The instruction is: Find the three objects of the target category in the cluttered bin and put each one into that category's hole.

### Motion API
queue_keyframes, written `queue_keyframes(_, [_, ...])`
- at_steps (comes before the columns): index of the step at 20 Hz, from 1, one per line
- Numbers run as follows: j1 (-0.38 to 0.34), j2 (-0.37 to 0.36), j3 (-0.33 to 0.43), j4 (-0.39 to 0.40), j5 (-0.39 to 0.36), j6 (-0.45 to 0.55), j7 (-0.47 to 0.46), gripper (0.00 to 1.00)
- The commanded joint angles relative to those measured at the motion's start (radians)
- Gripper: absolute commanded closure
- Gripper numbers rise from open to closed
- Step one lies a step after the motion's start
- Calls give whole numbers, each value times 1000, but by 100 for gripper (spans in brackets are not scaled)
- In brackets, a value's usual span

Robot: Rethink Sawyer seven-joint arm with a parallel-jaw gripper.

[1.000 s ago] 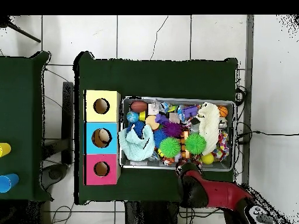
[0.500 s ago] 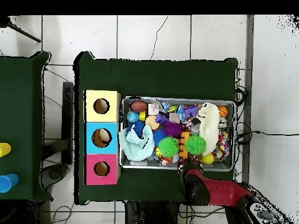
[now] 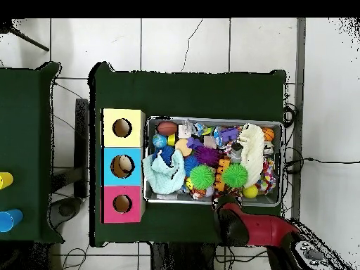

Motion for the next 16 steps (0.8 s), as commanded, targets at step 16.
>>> queue_keyframes(16, [22,-293,141,96,45,199,93,100])
